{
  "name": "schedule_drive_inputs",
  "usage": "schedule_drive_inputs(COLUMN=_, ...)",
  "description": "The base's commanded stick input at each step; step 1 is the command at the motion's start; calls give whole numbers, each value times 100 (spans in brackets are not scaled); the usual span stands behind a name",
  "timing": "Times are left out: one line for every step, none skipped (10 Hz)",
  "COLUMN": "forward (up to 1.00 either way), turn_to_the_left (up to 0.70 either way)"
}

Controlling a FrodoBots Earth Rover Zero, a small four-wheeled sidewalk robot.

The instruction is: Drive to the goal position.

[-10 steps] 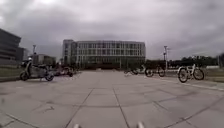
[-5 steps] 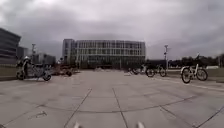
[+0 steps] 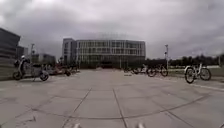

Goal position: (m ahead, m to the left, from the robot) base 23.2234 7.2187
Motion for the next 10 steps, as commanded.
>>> schedule_drive_inputs(forward=45, turn_to_the_left=0)
schedule_drive_inputs(forward=45, turn_to_the_left=0)
schedule_drive_inputs(forward=45, turn_to_the_left=0)
schedule_drive_inputs(forward=45, turn_to_the_left=0)
schedule_drive_inputs(forward=45, turn_to_the_left=0)
schedule_drive_inputs(forward=45, turn_to_the_left=0)
schedule_drive_inputs(forward=45, turn_to_the_left=0)
schedule_drive_inputs(forward=45, turn_to_the_left=0)
schedule_drive_inputs(forward=45, turn_to_the_left=0)
schedule_drive_inputs(forward=45, turn_to_the_left=0)
